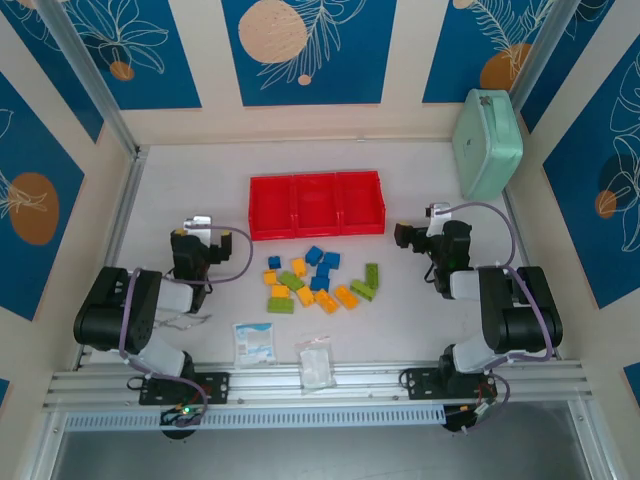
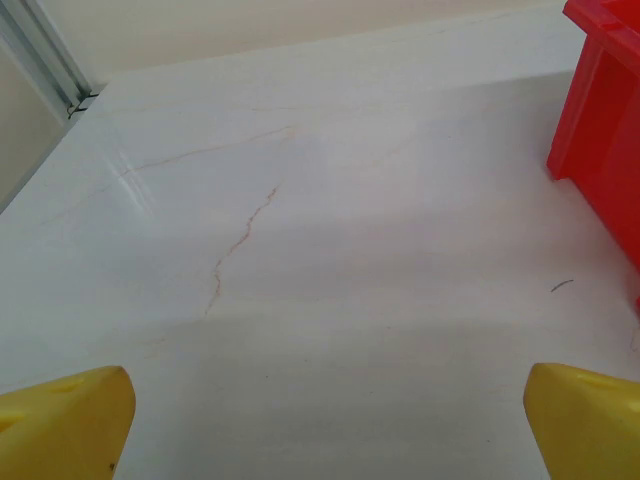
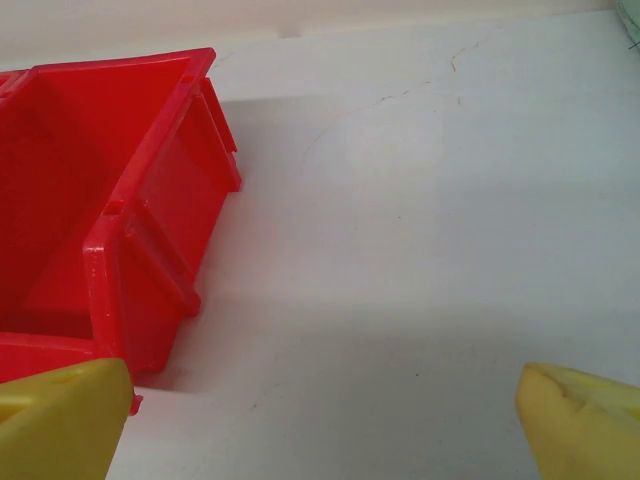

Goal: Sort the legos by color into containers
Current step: Pick up the lego from the center of the table.

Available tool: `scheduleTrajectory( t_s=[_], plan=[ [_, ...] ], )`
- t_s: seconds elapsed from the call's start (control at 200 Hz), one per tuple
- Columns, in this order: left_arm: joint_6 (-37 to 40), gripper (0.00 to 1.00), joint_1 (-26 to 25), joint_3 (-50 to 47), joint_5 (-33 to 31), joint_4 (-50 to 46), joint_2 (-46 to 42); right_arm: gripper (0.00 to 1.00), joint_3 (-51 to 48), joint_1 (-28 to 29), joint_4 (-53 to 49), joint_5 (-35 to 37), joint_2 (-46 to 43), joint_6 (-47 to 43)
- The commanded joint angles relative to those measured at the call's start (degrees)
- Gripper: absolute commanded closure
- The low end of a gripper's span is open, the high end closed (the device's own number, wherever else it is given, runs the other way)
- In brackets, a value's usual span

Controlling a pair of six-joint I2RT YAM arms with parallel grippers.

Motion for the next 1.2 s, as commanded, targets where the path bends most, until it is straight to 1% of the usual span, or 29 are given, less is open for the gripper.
scheduleTrajectory(
  t_s=[0.0, 0.06, 0.11, 0.175, 0.285, 0.385, 0.535, 0.88, 0.955, 0.975, 1.015, 1.065, 1.086, 1.121, 1.161, 1.196],
  plan=[
    [0.4, 0.01, -0.5, 1.2, -0.8, 2.4, 0.6, 0.01, 1.0, 0.2, 0.8, 0.6, 0.6, -0.8],
    [0.1, 0.01, -0.3, 1.8, -0.7, 1.5, 0.6, 0.01, 1.1, 0.2, 0.8, 0.6, 0.6, -0.8],
    [-0.6, 0.01, 0.5, 1.9, 1.1, 0.6, 0.3, 0.01, 1.1, 0.0, 0.6, 0.2, 0.7, -0.7],
    [-0.6, 0.01, 0.6, 1.8, 1.0, 1.0, 0.5, 0.01, 1.3, -0.6, 0.5, -1.2, 0.6, -0.4],
    [-0.9, 0.01, 0.9, 2.1, 1.4, 0.3, 0.4, 0.01, 1.3, -0.8, 0.4, -1.6, 0.6, -0.3],
    [-2.1, 0.01, 3.1, 2.3, 6.1, -0.4, 0.3, 0.01, 1.3, -1.0, 0.2, -1.8, 0.7, -0.1],
    [-2.4, 0.01, 3.9, 1.8, 8.4, 0.4, 0.1, 0.01, 1.4, -1.0, 0.1, -2.0, 0.6, -0.1],
    [-2.3, 0.01, 3.8, 1.8, 8.0, 0.4, 0.2, 0.01, 1.3, -1.0, 0.4, -1.8, 0.6, -0.2],
    [-2.4, 0.01, 3.4, 1.5, 5.5, 0.9, 0.1, 0.01, 1.2, -0.8, 0.5, -1.2, 0.6, -0.3],
    [-2.5, 0.01, 3.2, 1.3, 4.6, 1.4, 0.2, 0.01, 0.9, -0.6, 0.9, -0.4, 0.5, -0.1],
    [-2.5, 0.01, 2.7, 1.0, 2.7, 2.1, -0.3, 0.01, 0.1, 0.0, 2.6, 3.8, 0.3, 0.6],
    [-1.3, 0.01, 1.0, 1.9, -0.4, -2.4, -4.2, 0.01, -1.5, 0.8, 3.9, 7.5, -2.4, 1.3],
    [-0.6, 0.01, 0.0, 2.8, -2.5, -5.6, -6.6, 0.01, -1.6, 1.3, 1.8, 9.5, -4.8, 1.4],
    [0.4, 0.01, -1.9, 5.3, -6.2, -13.2, -11.0, 0.01, -0.1, 2.0, -6.1, 13.2, -9.8, 2.7],
    [-1.2, 0.01, -3.2, 9.2, -9.4, -22.8, -15.2, 0.01, 3.7, 1.5, -19.5, 15.1, -15.8, 6.9],
    [-4.2, 0.01, -3.4, 12.4, -10.6, -31.0, -18.1, 0.01, 7.0, 0.1, -29.9, 14.4, -19.6, 11.1]
  ],
)
